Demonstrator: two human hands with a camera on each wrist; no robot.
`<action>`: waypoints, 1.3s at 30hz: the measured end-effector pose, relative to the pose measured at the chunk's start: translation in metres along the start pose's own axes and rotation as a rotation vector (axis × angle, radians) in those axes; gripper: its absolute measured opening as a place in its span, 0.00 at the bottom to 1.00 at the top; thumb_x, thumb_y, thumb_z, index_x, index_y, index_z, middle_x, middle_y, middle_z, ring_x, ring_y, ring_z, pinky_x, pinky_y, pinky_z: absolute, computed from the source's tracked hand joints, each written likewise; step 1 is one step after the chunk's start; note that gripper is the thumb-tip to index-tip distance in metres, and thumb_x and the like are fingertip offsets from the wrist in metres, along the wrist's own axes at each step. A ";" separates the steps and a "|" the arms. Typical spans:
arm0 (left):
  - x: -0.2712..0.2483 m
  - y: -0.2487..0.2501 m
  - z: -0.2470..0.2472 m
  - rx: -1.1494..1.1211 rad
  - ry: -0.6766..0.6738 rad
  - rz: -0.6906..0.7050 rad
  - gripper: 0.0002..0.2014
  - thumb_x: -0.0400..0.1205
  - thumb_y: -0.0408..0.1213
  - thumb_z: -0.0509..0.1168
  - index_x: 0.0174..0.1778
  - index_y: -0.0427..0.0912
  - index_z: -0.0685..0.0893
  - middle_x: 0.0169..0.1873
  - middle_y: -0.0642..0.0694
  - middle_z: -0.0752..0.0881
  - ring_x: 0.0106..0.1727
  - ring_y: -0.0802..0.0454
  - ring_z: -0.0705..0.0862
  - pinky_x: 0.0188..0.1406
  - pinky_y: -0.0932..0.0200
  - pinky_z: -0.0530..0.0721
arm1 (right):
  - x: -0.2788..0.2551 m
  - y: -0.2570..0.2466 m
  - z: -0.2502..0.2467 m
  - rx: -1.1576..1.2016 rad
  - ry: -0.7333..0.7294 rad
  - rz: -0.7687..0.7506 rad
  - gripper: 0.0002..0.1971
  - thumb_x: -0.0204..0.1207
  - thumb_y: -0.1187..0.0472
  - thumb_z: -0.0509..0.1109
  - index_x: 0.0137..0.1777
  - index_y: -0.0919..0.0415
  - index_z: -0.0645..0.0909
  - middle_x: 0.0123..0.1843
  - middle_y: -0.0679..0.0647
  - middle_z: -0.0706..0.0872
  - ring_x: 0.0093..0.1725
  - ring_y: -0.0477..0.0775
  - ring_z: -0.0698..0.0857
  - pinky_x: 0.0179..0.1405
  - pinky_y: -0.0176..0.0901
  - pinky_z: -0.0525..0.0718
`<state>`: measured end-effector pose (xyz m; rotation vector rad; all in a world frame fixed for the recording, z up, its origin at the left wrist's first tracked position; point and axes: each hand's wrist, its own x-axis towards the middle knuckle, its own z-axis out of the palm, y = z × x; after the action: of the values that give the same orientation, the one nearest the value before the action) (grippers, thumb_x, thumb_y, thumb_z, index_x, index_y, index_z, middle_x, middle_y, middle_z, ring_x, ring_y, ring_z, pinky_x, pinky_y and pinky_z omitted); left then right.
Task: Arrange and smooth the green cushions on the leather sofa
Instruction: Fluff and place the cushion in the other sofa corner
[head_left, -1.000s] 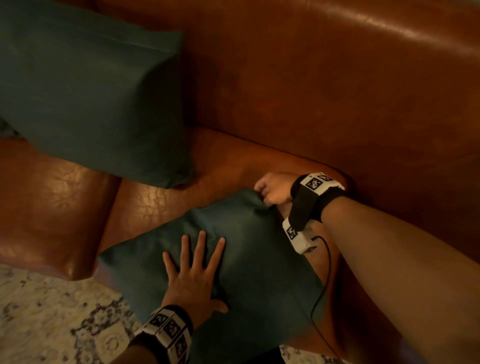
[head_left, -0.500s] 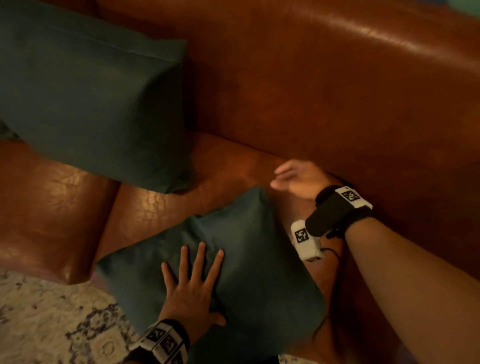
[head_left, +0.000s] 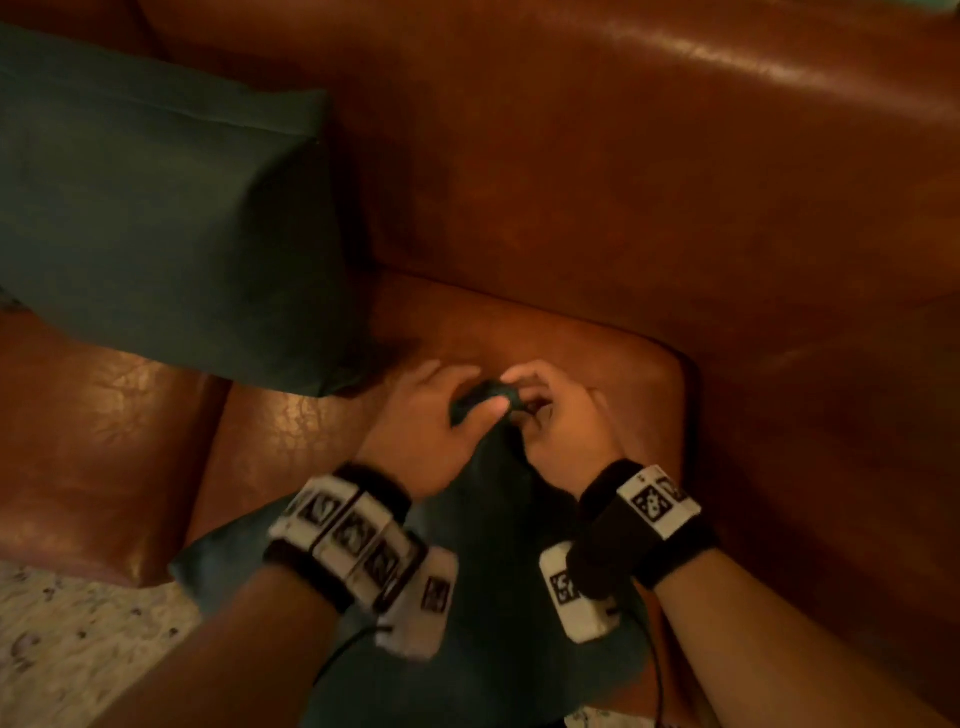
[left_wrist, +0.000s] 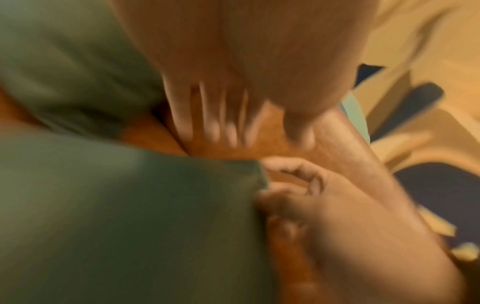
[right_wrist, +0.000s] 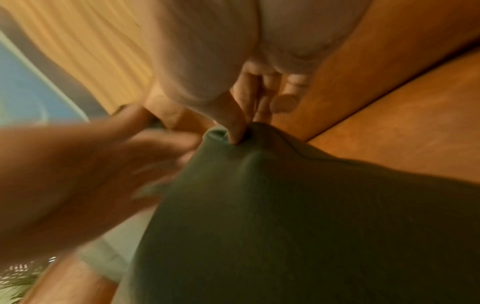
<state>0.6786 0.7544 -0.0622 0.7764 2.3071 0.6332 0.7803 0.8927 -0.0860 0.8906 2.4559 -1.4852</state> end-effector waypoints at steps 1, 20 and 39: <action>0.014 0.009 0.003 0.024 -0.107 0.024 0.22 0.79 0.58 0.61 0.63 0.50 0.81 0.55 0.51 0.80 0.61 0.54 0.75 0.58 0.65 0.67 | -0.004 0.000 -0.001 0.017 0.006 -0.021 0.23 0.73 0.69 0.69 0.54 0.36 0.77 0.45 0.41 0.88 0.41 0.38 0.85 0.44 0.26 0.80; 0.009 0.028 0.016 -0.072 -0.039 0.083 0.17 0.78 0.32 0.69 0.34 0.58 0.71 0.31 0.55 0.79 0.35 0.62 0.79 0.36 0.73 0.73 | -0.037 0.027 -0.001 0.543 0.061 0.162 0.15 0.71 0.62 0.79 0.52 0.44 0.81 0.50 0.38 0.87 0.53 0.34 0.85 0.49 0.21 0.77; 0.048 0.022 0.020 0.263 -0.299 -0.131 0.14 0.83 0.56 0.58 0.37 0.52 0.74 0.41 0.49 0.82 0.48 0.46 0.82 0.50 0.51 0.78 | -0.011 0.037 -0.005 0.462 -0.017 0.144 0.09 0.78 0.70 0.70 0.52 0.56 0.83 0.40 0.41 0.87 0.38 0.27 0.83 0.42 0.19 0.77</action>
<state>0.6694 0.8067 -0.0816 0.7721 2.1624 0.1436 0.8100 0.9051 -0.1069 1.0914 2.0127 -2.0305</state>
